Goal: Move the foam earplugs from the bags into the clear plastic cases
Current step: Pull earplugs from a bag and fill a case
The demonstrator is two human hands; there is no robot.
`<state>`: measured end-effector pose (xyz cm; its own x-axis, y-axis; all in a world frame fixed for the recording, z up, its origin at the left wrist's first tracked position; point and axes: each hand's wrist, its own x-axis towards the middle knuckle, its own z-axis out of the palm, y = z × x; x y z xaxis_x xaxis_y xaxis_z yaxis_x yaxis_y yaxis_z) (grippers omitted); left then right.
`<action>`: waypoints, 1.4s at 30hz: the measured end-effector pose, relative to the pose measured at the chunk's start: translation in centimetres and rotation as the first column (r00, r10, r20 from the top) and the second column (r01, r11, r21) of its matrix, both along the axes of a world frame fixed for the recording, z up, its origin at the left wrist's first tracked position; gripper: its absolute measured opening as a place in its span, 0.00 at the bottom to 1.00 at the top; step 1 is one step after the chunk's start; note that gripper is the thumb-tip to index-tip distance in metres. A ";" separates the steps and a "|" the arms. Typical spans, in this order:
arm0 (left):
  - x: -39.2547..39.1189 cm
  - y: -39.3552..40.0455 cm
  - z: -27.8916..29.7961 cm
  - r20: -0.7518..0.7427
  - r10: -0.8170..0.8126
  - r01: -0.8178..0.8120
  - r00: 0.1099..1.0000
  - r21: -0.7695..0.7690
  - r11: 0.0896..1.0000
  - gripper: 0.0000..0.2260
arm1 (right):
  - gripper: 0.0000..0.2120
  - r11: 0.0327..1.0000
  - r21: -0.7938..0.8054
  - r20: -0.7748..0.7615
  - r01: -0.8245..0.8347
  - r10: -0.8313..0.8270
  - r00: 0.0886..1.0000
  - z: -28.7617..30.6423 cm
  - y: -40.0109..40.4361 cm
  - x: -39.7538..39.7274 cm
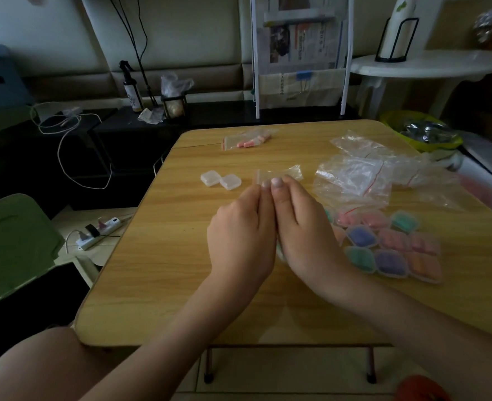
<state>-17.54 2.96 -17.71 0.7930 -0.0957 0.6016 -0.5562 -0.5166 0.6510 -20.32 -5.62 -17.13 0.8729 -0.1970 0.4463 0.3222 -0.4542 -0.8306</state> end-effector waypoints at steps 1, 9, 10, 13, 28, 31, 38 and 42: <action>0.0 -0.1 0.0 -0.006 -0.002 0.002 1.000 -0.010 1.000 0.17 | 0.14 1.000 -0.022 0.013 0.010 -0.009 1.000 0.1 0.0 0.1; 0.3 0.1 0.1 0.044 0.075 -0.080 0.996 0.112 0.991 0.17 | 0.11 0.898 -0.419 0.068 0.135 -0.117 0.991 0.4 -1.4 0.9; 0.4 0.1 0.0 0.064 0.092 -0.100 0.994 0.141 0.985 0.16 | 0.11 0.869 -0.471 0.069 0.152 -0.136 0.988 0.4 -1.5 1.0; 0.6 0.1 -0.2 0.130 0.126 -0.150 0.983 0.191 0.970 0.16 | 0.10 0.827 -0.535 0.077 0.170 -0.153 0.985 0.6 -1.8 1.1; 1.7 1.0 0.4 0.155 0.201 -0.241 0.967 0.312 0.919 0.18 | 0.10 0.787 -0.610 0.170 0.087 0.022 0.985 1.5 -3.1 1.6; 1.9 1.2 0.5 0.135 0.196 -0.229 0.971 0.306 0.924 0.18 | 0.08 0.782 -0.623 0.088 0.032 0.029 0.996 1.4 -3.2 1.8; 0.9 0.8 0.7 0.325 0.066 -0.181 0.943 0.336 0.924 0.16 | 0.09 0.924 -0.327 -0.213 -0.200 0.134 0.968 0.9 -3.2 2.3; 0.2 0.8 1.0 0.400 -0.010 -0.154 0.916 0.375 0.914 0.16 | 0.12 0.922 -0.224 -0.418 -0.316 0.202 0.886 0.4 -3.7 2.4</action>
<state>-17.31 3.80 -16.73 0.5188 -0.3395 0.7845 -0.6711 -0.7303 0.1278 -17.93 -9.37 -16.75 0.9872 0.1425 0.0722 0.1466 -0.6282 -0.7641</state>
